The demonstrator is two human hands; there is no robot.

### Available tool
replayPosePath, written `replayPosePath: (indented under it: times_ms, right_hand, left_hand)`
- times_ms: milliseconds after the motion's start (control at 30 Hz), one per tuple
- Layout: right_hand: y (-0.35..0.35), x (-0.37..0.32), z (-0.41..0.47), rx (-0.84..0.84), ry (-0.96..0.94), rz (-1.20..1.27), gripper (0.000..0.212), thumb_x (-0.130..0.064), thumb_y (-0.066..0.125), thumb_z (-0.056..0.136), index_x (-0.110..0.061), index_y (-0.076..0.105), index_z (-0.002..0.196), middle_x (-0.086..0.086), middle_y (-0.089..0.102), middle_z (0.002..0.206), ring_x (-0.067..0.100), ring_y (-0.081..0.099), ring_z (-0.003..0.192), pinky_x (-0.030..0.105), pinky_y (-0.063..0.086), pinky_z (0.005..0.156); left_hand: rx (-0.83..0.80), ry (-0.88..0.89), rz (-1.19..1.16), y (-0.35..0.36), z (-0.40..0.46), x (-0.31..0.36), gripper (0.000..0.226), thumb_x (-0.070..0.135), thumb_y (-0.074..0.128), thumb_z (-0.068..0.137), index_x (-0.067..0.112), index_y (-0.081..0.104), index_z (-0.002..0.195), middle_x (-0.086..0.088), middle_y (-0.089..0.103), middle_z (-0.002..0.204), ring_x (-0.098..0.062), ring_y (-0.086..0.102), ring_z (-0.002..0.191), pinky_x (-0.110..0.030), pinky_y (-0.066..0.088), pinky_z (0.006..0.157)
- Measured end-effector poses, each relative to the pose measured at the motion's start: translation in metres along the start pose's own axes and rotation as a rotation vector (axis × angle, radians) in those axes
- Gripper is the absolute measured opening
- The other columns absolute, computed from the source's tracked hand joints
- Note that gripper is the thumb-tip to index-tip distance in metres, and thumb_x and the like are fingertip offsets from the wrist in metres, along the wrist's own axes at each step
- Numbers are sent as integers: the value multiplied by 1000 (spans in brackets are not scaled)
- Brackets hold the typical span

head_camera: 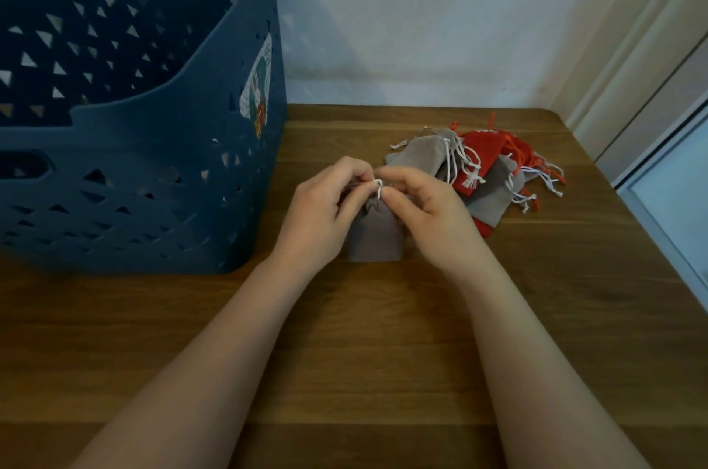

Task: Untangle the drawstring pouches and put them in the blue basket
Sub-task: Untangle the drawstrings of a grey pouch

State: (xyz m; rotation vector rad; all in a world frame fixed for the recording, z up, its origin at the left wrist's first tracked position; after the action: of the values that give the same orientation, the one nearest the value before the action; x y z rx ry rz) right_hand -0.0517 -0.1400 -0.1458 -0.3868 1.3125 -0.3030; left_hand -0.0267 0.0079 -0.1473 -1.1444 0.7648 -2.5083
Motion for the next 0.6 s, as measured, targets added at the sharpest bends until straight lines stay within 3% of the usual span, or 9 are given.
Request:
replayPosePath:
  times_ms: [67, 133, 200, 300, 400, 467, 533, 600]
  right_hand:
    - [1, -1, 0, 11, -22, -21, 14, -20, 51, 94, -30, 61, 91, -11, 61, 79, -3, 56, 73, 16, 45, 64]
    - [-1, -3, 0, 72, -39, -90, 23, -20, 53, 94, -35, 55, 77, -13, 55, 67, -5, 53, 64, 12, 40, 59]
    - [-8, -4, -1, 133, -43, -122, 26, -18, 52, 94, -32, 55, 73, -12, 55, 65, -4, 53, 63, 12, 40, 58]
    - [-22, 0, -2, 243, 26, -112, 23, -19, 51, 94, -12, 61, 74, 4, 58, 67, 10, 51, 61, 27, 42, 60]
    - [-27, 1, -3, 335, 104, -54, 23, -16, 54, 92, -8, 63, 72, 2, 56, 67, 8, 49, 62, 28, 42, 62]
    - [-24, -2, -3, 372, 158, 144, 25, -10, 55, 90, -9, 60, 66, -1, 60, 73, 5, 51, 64, 26, 44, 64]
    - [-20, -7, -1, 342, 166, 432, 36, 1, 49, 89, -12, 51, 56, -1, 66, 81, 3, 49, 56, 20, 39, 56]
    - [-15, -11, 0, 274, 162, 763, 38, 6, 41, 89, -13, 41, 57, 2, 64, 71, 6, 40, 44, 17, 29, 44]
  left_hand:
    - [-8, 19, 37, -2, 1, -1, 8, 26, 52, 87, 24, 55, 94, 20, 50, 80, 4, 54, 76, -13, 44, 70]
    - [-36, 28, 126, -3, 2, -3, 13, 30, 54, 86, 20, 61, 89, 17, 52, 78, 5, 51, 71, -12, 42, 64]
    - [-44, -12, 159, -6, 3, -6, 18, 32, 52, 88, 18, 62, 81, 15, 51, 69, 3, 49, 64, -9, 36, 58]
    - [25, -135, 81, -15, 5, -13, 25, 24, 51, 94, 20, 53, 69, 12, 46, 60, 3, 46, 59, -8, 33, 55]
    - [7, -287, -89, -15, 6, -12, 31, 24, 51, 95, 22, 52, 63, 9, 45, 57, -1, 45, 55, -13, 34, 53]
    - [-1, -367, -204, -11, 4, -10, 32, 25, 52, 94, 18, 53, 62, 5, 47, 58, -2, 44, 54, -16, 38, 56]
    - [30, -430, -293, -8, 4, -8, 33, 24, 54, 92, 11, 54, 62, 1, 50, 58, -3, 45, 55, -14, 41, 60]
    - [58, -517, -388, -6, 5, -6, 32, 22, 56, 91, 10, 54, 61, 1, 51, 56, -4, 45, 53, -13, 42, 56]
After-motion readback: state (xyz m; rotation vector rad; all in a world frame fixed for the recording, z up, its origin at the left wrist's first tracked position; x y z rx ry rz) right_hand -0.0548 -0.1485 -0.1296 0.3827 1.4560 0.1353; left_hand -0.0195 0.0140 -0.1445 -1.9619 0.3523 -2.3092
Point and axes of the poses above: each hand's wrist, its own z-axis towards the middle knuckle, its own y-axis out of the palm, x = y × z, the point moved 1 cm from there along z, towards the middle knuckle
